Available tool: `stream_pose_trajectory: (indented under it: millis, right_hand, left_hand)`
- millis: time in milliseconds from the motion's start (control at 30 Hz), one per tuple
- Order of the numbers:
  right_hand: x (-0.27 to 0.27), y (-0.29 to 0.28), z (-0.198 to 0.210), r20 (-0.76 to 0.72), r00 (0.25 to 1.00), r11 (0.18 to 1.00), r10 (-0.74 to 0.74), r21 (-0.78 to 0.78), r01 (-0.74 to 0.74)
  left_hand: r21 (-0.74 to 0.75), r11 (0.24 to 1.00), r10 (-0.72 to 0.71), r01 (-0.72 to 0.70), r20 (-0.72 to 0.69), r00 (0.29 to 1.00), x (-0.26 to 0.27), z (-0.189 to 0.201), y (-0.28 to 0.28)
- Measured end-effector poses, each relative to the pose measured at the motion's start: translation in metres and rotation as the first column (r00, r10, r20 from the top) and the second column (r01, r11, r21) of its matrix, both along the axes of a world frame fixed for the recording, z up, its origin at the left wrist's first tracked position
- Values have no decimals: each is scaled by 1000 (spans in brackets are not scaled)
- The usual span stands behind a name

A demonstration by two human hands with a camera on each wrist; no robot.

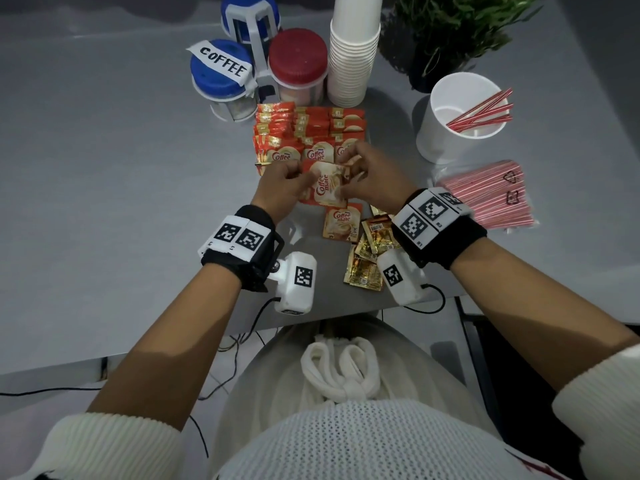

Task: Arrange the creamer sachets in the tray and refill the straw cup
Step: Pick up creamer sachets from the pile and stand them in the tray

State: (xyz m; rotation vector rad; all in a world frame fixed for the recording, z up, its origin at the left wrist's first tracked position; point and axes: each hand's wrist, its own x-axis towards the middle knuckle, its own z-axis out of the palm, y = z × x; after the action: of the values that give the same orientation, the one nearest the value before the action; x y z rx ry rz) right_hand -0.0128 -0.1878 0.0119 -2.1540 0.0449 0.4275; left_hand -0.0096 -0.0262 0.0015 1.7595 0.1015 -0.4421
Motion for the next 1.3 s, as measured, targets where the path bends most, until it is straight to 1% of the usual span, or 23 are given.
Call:
stream_pose_trajectory:
  millis: [67,133,200,267,300,333,367,400,433,467,500,533,567,633,700,833,900,967,1033,1133,1200,1267,1300]
  right_hand:
    - [3,0,3,57,996,997,70,-32,-68]
    - [4,0,4,32,994,994,103,-27,-102]
    - [4,1,2,-27,999,994,25,106,-22]
    - [1,4,0,-123,989,957,-77,270,108]
    - [0,5,0,-179,979,932,-99,327,154]
    - [-1,6,-1,-222,969,921,-107,346,181]
    - [-3,6,-3,-241,964,926,-109,327,187]
    - [-3,6,-5,-226,969,953,-105,256,163]
    - [-3,4,-7,-178,981,987,-81,125,104]
    - [-3,1,-10,-112,994,998,-15,-59,8]
    - [-4,-1,-13,-74,995,968,69,-238,-85]
    - [-5,-3,-16,-78,989,918,129,-368,-148]
    - [-7,-4,-19,-110,981,878,158,-440,-190]
    - [-11,-4,-27,-160,969,830,188,-503,-244]
    - [-13,-2,-35,-169,964,791,206,-552,-266]
    - [-11,0,-41,-172,965,772,197,-580,-261]
    - [-9,1,-41,-190,960,765,207,-580,-280]
    - [-8,2,-41,-169,957,767,236,-572,-290]
    - [-7,1,-38,-132,967,815,220,-520,-257]
    - [-2,-8,-24,-63,989,901,137,-407,-151]
    - [2,-15,-9,-75,994,951,84,-292,-102]
    - [3,-19,7,-149,987,993,53,-92,-68]
    - [4,-20,13,-188,980,996,71,-34,-79]
  left_hand:
    - [94,995,-43,35,75,996,1,3,-3]
    - [61,998,-23,20,60,998,2,6,-5]
    - [-30,999,12,-12,-5,1000,2,6,-7]
    - [-114,993,-1,-5,-58,998,-1,6,-9]
    - [-129,992,-1,-7,-69,998,-2,6,-9]
    - [-134,991,-1,-9,-74,997,-3,6,-9]
    - [-140,990,8,-19,-80,997,-4,6,-9]
    - [-139,990,17,-27,-78,997,-4,5,-8]
    - [-147,989,22,-35,-85,996,-4,5,-7]
    - [-147,988,31,-45,-95,995,-4,2,-5]
    - [-142,989,36,-50,-106,994,-5,1,-4]
    - [-137,989,35,-50,-108,994,-5,0,-2]
    - [-133,990,36,-51,-113,993,-5,-2,0]
    - [-126,989,54,-72,-144,988,-7,-4,2]
    - [-121,988,71,-94,-182,981,-9,-5,4]
    - [-83,992,75,-95,-222,972,-15,-10,9]
    - [-79,990,91,-113,-241,966,-16,-13,10]
    - [-61,991,104,-123,-247,963,-16,-14,10]
    - [-34,990,125,-137,-247,961,-15,-15,10]
    - [15,989,149,-149,-229,962,-12,-17,10]
    - [27,986,163,-162,-234,958,-10,-17,8]
    - [5,986,163,-167,-257,952,-9,-16,6]
    - [-20,987,148,-159,-266,953,-9,-14,4]
